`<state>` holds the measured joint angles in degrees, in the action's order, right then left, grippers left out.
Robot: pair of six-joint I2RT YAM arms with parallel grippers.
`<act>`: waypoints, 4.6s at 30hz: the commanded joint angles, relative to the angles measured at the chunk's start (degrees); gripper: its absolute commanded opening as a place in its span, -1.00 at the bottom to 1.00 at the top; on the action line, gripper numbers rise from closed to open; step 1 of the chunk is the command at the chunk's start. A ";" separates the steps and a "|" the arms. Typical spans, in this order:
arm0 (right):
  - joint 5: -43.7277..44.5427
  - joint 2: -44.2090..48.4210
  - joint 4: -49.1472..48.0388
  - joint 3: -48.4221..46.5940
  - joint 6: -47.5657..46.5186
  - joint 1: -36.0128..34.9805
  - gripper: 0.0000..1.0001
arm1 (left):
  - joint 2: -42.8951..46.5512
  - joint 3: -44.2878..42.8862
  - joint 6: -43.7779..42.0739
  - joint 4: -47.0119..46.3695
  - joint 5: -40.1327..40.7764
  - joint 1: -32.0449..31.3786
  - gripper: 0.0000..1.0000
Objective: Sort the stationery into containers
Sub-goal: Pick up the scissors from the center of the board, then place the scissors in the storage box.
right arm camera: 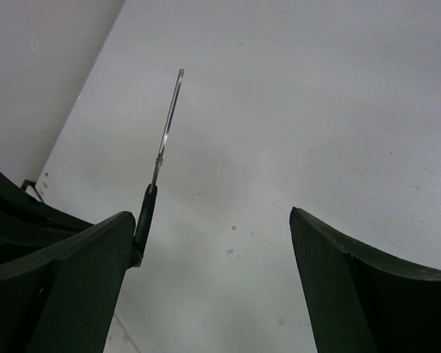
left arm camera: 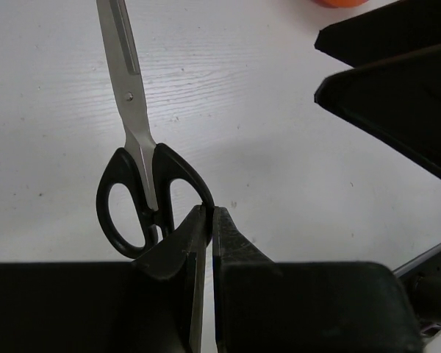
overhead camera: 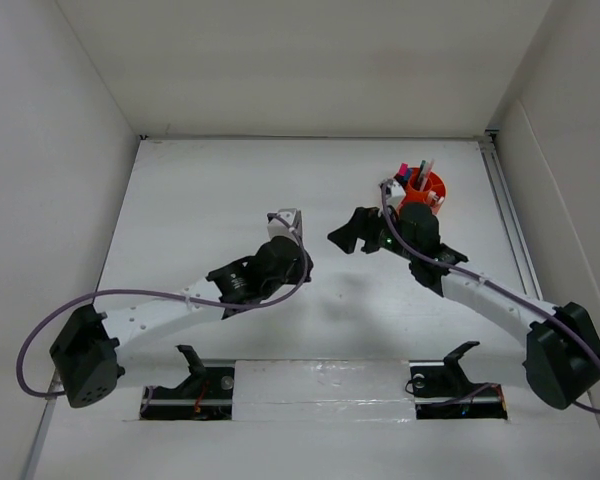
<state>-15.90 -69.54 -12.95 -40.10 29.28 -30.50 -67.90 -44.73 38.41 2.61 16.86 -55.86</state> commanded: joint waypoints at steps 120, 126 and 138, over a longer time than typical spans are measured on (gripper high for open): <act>-41.84 -34.61 -13.24 -28.90 -29.01 39.29 -1.00 | 27.20 -5.54 -11.34 19.89 -15.90 -0.04 1.00; -40.79 -34.61 -13.24 -27.76 -29.54 39.29 -1.00 | 29.93 -5.02 -11.87 19.36 -17.13 -0.04 1.00; -39.65 -33.56 -11.22 -26.52 -29.54 39.29 -1.00 | 29.93 -5.02 -11.87 18.83 -17.74 -0.04 1.00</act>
<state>-55.72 -103.96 -23.59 -66.61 1.04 8.29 -38.48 -50.11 27.42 23.86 -0.01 -55.81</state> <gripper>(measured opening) 0.050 0.996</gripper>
